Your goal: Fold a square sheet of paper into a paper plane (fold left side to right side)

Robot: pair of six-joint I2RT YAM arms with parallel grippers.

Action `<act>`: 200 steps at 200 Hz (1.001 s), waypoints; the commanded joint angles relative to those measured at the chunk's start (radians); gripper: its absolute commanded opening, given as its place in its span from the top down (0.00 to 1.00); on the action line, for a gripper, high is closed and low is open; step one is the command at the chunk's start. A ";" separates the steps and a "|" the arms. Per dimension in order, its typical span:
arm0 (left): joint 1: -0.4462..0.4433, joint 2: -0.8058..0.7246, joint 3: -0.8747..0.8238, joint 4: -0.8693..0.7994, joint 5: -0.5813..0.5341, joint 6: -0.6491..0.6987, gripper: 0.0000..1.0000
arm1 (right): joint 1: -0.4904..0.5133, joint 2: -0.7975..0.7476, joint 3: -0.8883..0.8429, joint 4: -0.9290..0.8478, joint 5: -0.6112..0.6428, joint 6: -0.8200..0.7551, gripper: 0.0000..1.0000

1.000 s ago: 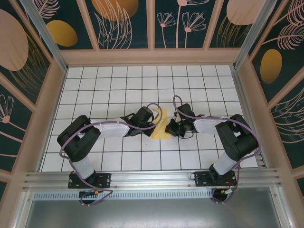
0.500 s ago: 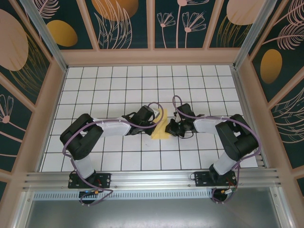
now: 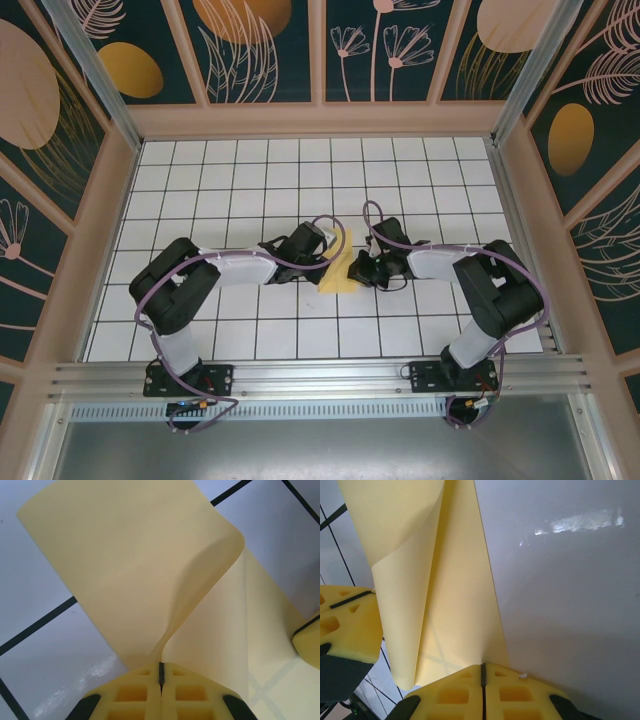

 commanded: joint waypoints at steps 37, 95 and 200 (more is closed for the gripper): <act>0.008 0.031 0.026 0.019 -0.015 0.016 1.00 | 0.010 0.039 0.003 -0.057 0.028 -0.014 0.91; 0.009 0.030 0.033 0.025 -0.020 0.011 1.00 | 0.010 0.041 0.004 -0.060 0.028 -0.015 0.91; 0.008 0.010 0.025 0.034 -0.029 0.013 1.00 | 0.010 0.044 0.003 -0.057 0.026 -0.015 0.91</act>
